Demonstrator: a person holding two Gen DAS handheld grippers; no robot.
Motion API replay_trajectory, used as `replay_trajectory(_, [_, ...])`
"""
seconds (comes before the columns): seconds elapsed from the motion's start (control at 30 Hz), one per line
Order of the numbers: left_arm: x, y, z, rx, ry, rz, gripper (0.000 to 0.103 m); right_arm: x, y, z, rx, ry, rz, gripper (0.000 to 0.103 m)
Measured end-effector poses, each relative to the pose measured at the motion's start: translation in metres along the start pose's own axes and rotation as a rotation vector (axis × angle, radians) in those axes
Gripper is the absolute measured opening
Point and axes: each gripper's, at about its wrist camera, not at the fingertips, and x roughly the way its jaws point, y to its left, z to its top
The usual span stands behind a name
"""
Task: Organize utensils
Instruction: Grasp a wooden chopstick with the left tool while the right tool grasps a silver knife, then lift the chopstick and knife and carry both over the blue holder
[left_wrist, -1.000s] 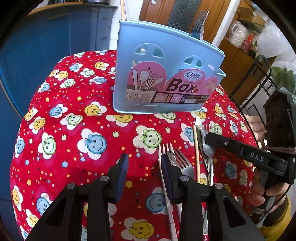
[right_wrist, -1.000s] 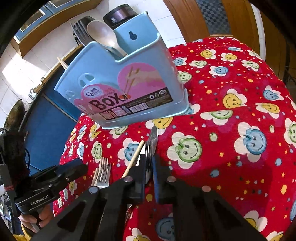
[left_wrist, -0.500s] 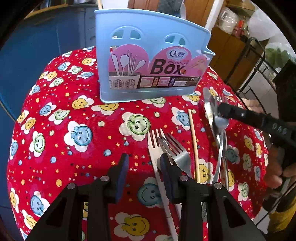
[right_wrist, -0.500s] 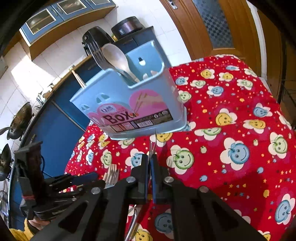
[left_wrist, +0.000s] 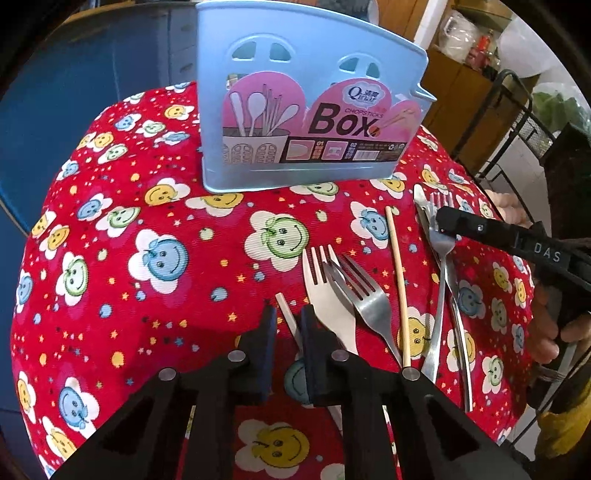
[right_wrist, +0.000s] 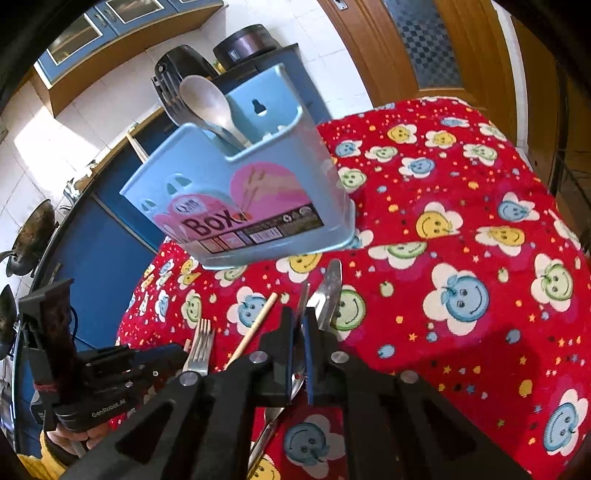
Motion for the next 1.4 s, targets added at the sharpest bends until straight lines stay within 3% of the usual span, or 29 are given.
replay_trajectory(0.17, [-0.006, 0.004, -0.002, -0.031, -0.045, -0.042, 0.004, -0.012, 0.006, 0.001, -0.017, -0.047, 0.005, 0.005])
replay_trajectory(0.63, [-0.06, 0.004, 0.004, -0.019, -0.246, -0.057, 0.004, -0.066, 0.052, 0.008, -0.178, -0.231, -0.057, 0.003])
replay_trajectory(0.97, [-0.103, 0.006, 0.013, -0.058, -0.411, -0.069, 0.003, -0.098, 0.068, 0.015, -0.206, -0.345, -0.079, 0.003])
replay_trajectory(1.4, [-0.15, 0.002, 0.063, -0.028, -0.597, -0.04, 0.003, -0.116, 0.077, 0.037, -0.239, -0.409, -0.131, 0.003])
